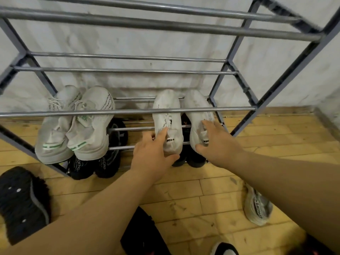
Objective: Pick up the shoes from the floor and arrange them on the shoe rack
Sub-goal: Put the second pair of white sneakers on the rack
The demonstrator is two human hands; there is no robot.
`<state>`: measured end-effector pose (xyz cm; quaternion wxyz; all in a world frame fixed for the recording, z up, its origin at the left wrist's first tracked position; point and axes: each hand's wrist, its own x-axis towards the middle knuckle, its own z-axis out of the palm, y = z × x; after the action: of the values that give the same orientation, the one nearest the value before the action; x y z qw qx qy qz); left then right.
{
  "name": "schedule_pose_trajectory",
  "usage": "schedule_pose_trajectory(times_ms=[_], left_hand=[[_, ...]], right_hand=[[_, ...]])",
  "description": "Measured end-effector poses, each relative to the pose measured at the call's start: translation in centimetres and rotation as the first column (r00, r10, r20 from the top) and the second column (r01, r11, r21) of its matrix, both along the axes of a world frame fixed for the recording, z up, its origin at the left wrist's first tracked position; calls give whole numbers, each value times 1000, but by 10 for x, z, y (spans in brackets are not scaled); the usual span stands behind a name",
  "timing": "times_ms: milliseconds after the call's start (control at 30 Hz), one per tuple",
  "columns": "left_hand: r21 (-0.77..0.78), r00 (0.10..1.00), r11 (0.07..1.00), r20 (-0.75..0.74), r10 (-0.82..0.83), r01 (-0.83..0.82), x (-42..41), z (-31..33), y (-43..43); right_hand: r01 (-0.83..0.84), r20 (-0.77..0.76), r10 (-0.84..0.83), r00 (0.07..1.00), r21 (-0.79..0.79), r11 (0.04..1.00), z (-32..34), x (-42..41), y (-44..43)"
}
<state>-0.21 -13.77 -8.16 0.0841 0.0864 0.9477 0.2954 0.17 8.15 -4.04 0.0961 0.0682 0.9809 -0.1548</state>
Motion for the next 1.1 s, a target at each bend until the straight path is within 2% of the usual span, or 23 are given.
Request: schedule_pose_trajectory(times_ms=[133,267,467,667,767,833,900,967,1033,1067,1100], left_hand=[[10,1000,1000,-6,-1,1,0,5,15],[-6,998,998,-28,-60,60,-3,6,29],[21,996,999,-76,-47,48,-9,0,45],[22,992,994,-67,-109,111,-11,0,48],[53,985,986,-83,-151,155,-1,0,43],[87,988,992,-128,-83,94,11,-1,33],[66,977,998,-212,24,-10,34,-11,15],[6,976,997,-205,74,-75,64,-30,-10],[-80,988,985,12,155,-153,91,-55,-41],[-106,957,969,166,238,-222,105,-67,-59],[-110,889,945,319,328,-309,118,-81,-76]], right_hand=[[62,-103,-64,993,-28,998,3,-4,7],[77,-130,-75,989,10,997,1,-2,10],[99,-160,-92,983,37,994,1,3,17],[48,-215,-33,976,63,997,11,10,18],[-10,-384,80,920,183,983,11,25,30],[-88,-425,188,885,244,966,7,38,33],[-207,-213,251,944,208,956,2,52,26],[-346,134,326,936,172,923,-11,68,9],[-453,420,385,822,72,889,-32,86,-19],[-483,526,410,745,0,876,-44,95,-36],[-489,605,428,672,-72,869,-60,103,-52]])
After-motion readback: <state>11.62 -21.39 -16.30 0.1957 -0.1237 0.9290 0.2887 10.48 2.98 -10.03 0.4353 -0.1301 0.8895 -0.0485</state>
